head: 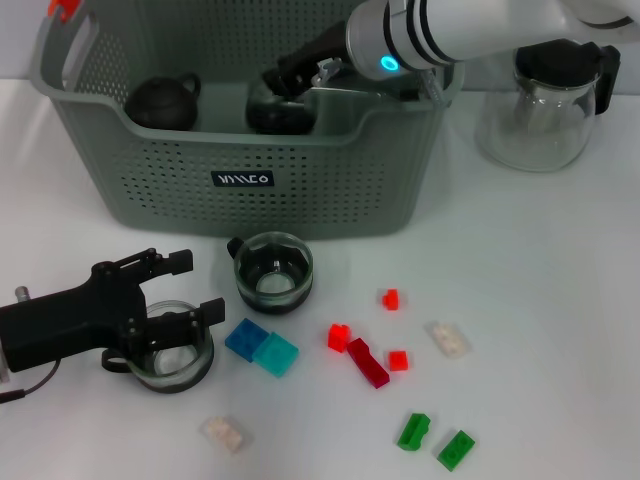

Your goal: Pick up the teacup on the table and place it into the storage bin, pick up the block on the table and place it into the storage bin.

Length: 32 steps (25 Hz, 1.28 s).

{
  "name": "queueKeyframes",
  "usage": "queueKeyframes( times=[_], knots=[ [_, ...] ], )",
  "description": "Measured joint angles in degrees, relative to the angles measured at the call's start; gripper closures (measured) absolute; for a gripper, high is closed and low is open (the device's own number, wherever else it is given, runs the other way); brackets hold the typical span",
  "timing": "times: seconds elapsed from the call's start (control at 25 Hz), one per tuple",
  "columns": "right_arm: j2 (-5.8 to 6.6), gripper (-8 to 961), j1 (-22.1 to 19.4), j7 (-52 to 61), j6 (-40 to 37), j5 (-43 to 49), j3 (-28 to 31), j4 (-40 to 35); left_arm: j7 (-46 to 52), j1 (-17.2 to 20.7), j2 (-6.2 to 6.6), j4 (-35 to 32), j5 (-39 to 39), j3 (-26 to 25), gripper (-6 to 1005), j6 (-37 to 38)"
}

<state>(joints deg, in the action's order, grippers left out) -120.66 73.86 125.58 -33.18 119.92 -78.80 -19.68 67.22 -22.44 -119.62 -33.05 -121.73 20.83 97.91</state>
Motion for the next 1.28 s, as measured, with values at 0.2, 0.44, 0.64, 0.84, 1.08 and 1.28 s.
queueKeyframes(
  times=[0.2,0.44,0.64,0.84,1.08,1.28],
  knots=[
    [0.17,680,0.08,0.53,-0.27,0.02,0.02,-0.18,0.01,0.06,0.00,0.00,0.00,-0.17,126,0.00],
    [0.40,539,-5.76,0.04,-7.95,-0.43,5.58,-12.21,0.02,0.15,0.00,0.00,0.16,-0.27,126,-0.01],
    [0.43,456,-18.22,-7.85,-20.13,-12.71,11.39,-28.18,-0.09,0.24,0.00,0.00,0.41,-0.28,126,-0.02],
    [0.72,392,-31.15,-27.19,-38.36,-35.16,16.80,-31.42,-0.09,0.08,-0.01,0.00,0.49,-0.36,127,-0.04],
    [1.57,397,-43.68,-47.20,-61.72,-41.33,22.82,-24.32,0.00,-0.04,0.09,0.00,0.52,-0.45,127,-0.12],
    [2.78,396,-52.27,-55.46,-67.81,-33.33,24.00,-23.47,0.61,-0.25,0.43,-0.51,0.40,-0.35,127,0.62]
  ],
)
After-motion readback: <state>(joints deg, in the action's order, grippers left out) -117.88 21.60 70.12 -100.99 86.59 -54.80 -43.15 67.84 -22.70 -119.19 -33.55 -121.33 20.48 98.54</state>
